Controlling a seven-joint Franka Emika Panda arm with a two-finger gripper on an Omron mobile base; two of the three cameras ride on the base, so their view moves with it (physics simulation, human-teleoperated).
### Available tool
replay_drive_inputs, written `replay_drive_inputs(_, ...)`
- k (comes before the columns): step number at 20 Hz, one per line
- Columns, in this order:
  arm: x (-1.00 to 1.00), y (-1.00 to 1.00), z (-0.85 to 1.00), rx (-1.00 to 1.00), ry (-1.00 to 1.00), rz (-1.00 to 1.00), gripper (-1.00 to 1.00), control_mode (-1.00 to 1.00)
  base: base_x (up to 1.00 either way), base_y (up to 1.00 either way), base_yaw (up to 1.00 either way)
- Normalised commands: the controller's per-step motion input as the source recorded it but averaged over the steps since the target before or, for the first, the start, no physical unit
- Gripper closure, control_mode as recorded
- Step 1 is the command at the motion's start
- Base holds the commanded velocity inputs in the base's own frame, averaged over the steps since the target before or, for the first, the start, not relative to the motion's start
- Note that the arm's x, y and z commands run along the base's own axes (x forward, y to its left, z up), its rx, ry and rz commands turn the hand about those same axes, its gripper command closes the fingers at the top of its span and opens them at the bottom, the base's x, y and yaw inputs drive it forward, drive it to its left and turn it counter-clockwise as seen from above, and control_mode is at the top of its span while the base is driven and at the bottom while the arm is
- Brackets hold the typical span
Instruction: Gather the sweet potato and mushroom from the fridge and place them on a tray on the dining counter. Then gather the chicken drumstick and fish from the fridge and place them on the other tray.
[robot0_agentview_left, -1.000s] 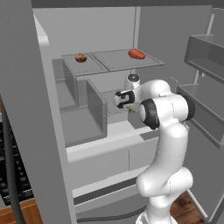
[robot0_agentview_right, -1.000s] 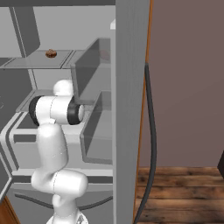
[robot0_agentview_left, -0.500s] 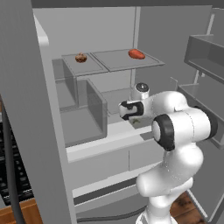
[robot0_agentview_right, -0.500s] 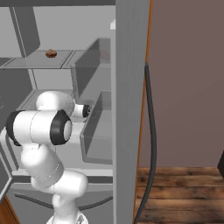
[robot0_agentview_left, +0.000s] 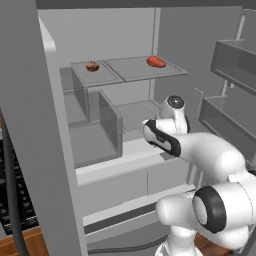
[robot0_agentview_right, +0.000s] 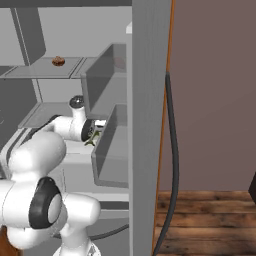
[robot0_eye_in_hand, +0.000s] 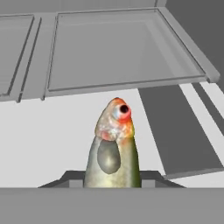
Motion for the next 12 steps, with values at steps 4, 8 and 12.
replay_drive_inputs(4,-0.77,0.06,0.6,0.0,0.0,0.0,1.0,-1.0,0.0,0.0,0.0)
replay_drive_inputs(8,-0.75,0.06,0.48,0.0,0.01,-0.01,1.0,-1.0,0.0,0.0,0.0)
replay_drive_inputs(12,-0.77,0.03,0.46,0.0,0.0,0.0,1.0,-1.0,0.0,0.0,0.0)
